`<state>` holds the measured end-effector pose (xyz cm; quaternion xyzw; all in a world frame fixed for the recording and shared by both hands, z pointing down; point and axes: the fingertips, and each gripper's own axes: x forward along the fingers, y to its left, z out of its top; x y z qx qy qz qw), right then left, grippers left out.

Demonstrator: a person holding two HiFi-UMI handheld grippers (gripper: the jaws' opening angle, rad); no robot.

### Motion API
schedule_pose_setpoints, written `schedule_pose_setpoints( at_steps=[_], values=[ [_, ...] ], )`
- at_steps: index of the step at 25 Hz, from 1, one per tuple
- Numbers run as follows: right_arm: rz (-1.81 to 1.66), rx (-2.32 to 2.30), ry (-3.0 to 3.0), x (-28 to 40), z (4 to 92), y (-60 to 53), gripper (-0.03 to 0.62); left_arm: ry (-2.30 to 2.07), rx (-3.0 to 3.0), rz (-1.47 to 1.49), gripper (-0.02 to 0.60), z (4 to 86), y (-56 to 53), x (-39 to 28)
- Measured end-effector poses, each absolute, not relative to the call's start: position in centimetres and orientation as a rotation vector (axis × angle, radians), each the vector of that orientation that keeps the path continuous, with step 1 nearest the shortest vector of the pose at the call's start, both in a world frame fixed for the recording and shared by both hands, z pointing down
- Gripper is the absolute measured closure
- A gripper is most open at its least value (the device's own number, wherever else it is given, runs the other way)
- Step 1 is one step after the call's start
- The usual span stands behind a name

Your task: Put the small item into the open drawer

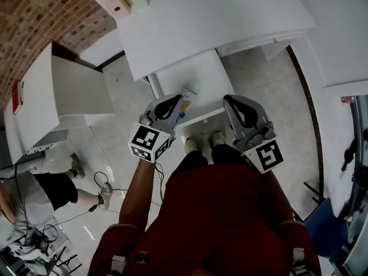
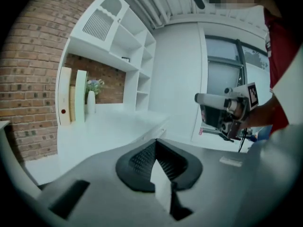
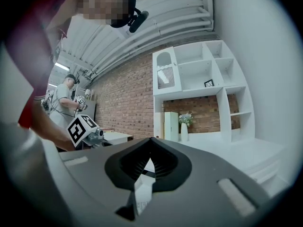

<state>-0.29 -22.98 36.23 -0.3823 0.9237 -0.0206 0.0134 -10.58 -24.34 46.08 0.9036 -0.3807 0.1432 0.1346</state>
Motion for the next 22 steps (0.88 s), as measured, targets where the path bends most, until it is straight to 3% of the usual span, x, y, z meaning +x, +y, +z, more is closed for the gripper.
schedule_pose_setpoints(
  at_steps=[13,22],
  values=[
    [-0.053,-1.013,2.850,-2.8,33.3,-20.0,0.582,-1.287,2.787,0.032,0.575,33.8,-21.4,-9.3],
    [0.001,-0.912,2.781,-3.0,31.0,-17.9,0.583,-1.313,2.876,-0.059,0.574,30.7,-18.9,-8.3]
  ],
)
